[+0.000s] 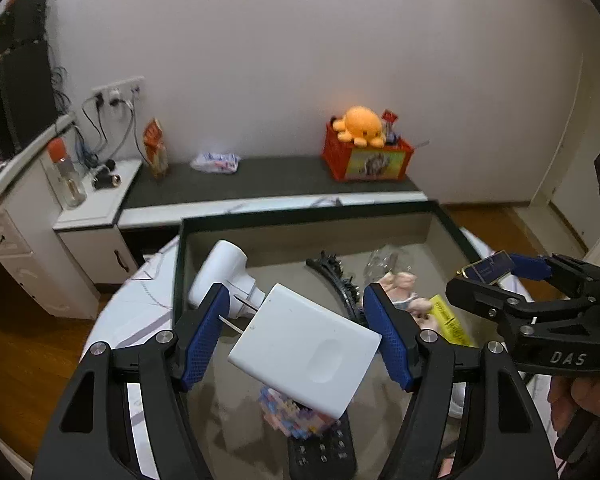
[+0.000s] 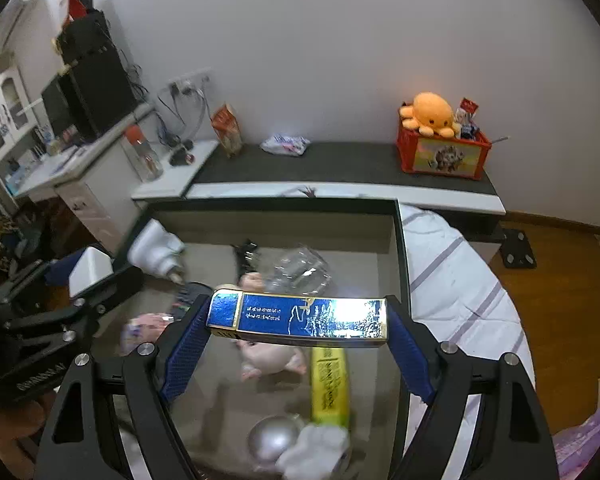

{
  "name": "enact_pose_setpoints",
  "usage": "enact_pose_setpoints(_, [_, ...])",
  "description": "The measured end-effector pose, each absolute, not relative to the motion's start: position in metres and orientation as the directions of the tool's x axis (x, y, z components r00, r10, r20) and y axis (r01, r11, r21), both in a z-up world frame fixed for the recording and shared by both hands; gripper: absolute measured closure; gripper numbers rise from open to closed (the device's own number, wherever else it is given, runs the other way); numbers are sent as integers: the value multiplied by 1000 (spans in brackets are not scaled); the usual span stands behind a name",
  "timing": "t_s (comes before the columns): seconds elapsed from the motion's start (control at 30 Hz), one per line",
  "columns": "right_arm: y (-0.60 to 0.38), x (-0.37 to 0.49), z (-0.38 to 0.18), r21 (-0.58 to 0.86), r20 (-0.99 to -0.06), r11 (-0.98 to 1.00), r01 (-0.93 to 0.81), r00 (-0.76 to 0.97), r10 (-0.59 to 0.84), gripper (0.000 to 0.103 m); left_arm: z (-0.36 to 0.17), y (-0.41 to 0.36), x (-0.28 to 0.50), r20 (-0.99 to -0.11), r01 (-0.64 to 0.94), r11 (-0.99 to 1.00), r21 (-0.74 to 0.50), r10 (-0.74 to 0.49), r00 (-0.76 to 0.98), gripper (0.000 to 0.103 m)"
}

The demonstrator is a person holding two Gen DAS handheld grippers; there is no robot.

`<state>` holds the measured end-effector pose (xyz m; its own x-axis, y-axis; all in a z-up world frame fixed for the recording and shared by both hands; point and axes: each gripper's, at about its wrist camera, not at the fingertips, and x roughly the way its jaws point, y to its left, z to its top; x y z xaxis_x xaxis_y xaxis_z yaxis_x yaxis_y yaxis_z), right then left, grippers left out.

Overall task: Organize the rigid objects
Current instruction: 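Carry the power bank and battery pack into the box and open both grippers, then withdraw both tools from the box toward the last items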

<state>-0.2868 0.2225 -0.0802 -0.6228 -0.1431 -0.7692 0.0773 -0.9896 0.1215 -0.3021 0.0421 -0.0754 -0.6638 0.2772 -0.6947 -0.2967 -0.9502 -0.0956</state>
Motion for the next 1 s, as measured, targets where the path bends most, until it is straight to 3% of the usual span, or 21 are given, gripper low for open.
enact_pose_setpoints(0.23, [226, -300, -97, 101, -797, -993, 57, -592, -115, 17, -100, 54, -320, -764, -303, -951, -58, 238, -600, 29])
enact_pose_setpoints(0.33, [222, -300, -97, 77, -805, -995, 68, -585, -102, 13, -98, 54, -316, -759, -300, -953, -43, 226, -611, 13])
enact_pose_setpoints(0.43, [223, -299, -97, 72, -807, -995, 64, -582, -96, 7, -93, 50, -310, -742, -284, -958, -40, 219, -633, 3])
enact_pose_setpoints(0.57, [225, -288, -94, 101, -790, -993, 60, -601, -117, 0, -88, 42, -297, -722, -278, -959, -52, 228, -654, 0])
enact_pose_setpoints(1.0, [215, -200, -59, 188, -699, -980, 72, -691, -185, 0, -42, 12, -195, -571, -218, -975, -39, 201, -796, 0])
